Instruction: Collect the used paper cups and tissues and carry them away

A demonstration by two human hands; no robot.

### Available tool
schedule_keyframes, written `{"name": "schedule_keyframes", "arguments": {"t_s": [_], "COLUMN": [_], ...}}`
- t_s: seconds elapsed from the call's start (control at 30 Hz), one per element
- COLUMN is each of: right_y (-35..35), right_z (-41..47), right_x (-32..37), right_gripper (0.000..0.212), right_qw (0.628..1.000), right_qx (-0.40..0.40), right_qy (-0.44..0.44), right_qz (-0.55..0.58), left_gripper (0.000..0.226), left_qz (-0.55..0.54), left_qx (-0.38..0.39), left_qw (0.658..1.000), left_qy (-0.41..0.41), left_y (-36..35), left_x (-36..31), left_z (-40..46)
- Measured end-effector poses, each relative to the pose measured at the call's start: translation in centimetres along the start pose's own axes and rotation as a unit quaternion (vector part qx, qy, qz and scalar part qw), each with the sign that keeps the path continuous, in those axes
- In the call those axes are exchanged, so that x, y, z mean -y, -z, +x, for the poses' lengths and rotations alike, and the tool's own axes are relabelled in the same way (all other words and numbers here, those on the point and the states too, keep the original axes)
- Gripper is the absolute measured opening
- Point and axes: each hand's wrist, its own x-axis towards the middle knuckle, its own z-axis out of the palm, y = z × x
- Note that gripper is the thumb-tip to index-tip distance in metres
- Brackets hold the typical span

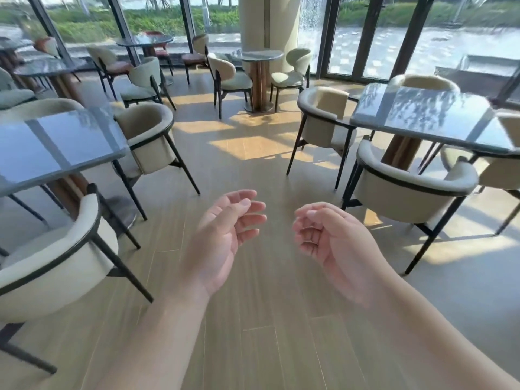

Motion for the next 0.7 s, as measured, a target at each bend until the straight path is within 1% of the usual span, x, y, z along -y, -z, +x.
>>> {"name": "schedule_keyframes", "arguments": {"t_s": [0.13, 0.27, 0.43, 0.57, 0.7], "right_y": [-0.5, -0.3, -0.1, -0.6, -0.8], "right_z": [7.7, 15.8, 28.3, 38.2, 46.7], "right_x": [0.9, 0.6, 0.9, 3.5, 6.1], "right_gripper": [0.024, 0.021, 0.026, 0.018, 0.016], "right_qw": [1.000, 1.000, 0.999, 0.996, 0.995], "right_qx": [0.008, 0.022, 0.045, 0.071, 0.098], "right_qy": [0.004, -0.002, -0.017, -0.028, -0.017], "right_qz": [0.018, 0.021, 0.021, 0.038, 0.032], "left_gripper": [0.025, 0.024, 0.024, 0.026, 0.024], "left_qz": [0.013, 0.013, 0.033, 0.047, 0.051], "left_qx": [-0.012, -0.029, -0.062, -0.072, -0.075], "left_qw": [1.000, 0.999, 0.998, 0.996, 0.996], "left_qy": [-0.013, -0.010, -0.009, 0.001, -0.021], "left_y": [1.3, 3.0, 4.6, 4.8, 4.3], "left_x": [-0.7, -0.2, -0.4, -2.4, -4.4], "left_z": [6.7, 14.1, 25.0, 33.9, 42.1]}}
